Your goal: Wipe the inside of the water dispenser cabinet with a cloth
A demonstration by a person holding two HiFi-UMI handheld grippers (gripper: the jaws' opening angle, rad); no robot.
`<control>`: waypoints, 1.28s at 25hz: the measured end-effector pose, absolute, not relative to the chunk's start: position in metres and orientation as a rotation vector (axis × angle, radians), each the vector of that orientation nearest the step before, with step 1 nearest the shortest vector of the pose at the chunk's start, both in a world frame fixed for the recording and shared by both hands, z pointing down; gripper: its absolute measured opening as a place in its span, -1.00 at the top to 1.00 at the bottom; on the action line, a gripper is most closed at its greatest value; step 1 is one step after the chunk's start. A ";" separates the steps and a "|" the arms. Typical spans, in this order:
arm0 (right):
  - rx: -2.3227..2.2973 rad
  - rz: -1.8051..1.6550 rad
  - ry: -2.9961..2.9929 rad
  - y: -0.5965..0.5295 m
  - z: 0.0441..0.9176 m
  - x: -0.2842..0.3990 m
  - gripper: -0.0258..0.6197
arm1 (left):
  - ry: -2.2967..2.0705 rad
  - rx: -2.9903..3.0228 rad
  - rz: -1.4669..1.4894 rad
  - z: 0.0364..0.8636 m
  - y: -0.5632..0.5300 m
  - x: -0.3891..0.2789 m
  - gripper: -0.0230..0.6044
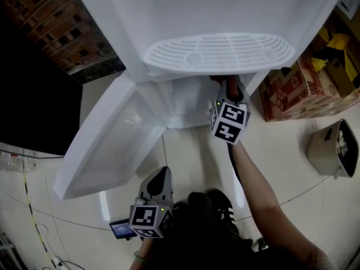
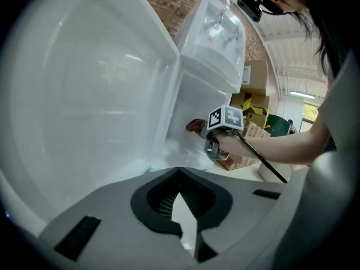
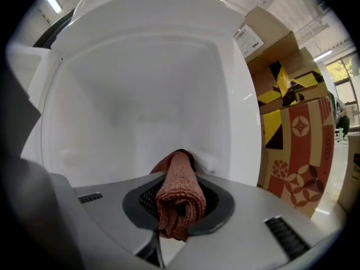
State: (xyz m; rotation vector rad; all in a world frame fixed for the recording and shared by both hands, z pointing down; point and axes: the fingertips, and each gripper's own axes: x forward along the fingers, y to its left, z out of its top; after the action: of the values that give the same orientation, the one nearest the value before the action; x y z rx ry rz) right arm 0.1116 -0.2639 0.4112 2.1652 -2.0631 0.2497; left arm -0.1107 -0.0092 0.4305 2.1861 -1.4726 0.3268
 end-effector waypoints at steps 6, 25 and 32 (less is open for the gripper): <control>2.056 0.343 -1.988 -0.246 0.462 0.114 0.69 | -1.472 2.185 0.327 0.430 -0.009 -0.111 0.94; 2.161 -0.065 -2.103 -0.206 0.353 0.135 0.69 | -1.470 2.191 0.323 0.429 -0.011 -0.105 0.94; 1.973 0.202 -1.954 -0.190 0.465 0.138 0.69 | -1.462 2.190 0.338 0.431 -0.008 -0.103 0.94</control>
State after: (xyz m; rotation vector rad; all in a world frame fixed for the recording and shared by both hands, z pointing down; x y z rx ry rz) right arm 0.1376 -0.1897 0.4647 1.9726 -1.9537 0.2024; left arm -0.1027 -0.0085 0.4308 2.1902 -1.4621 0.3384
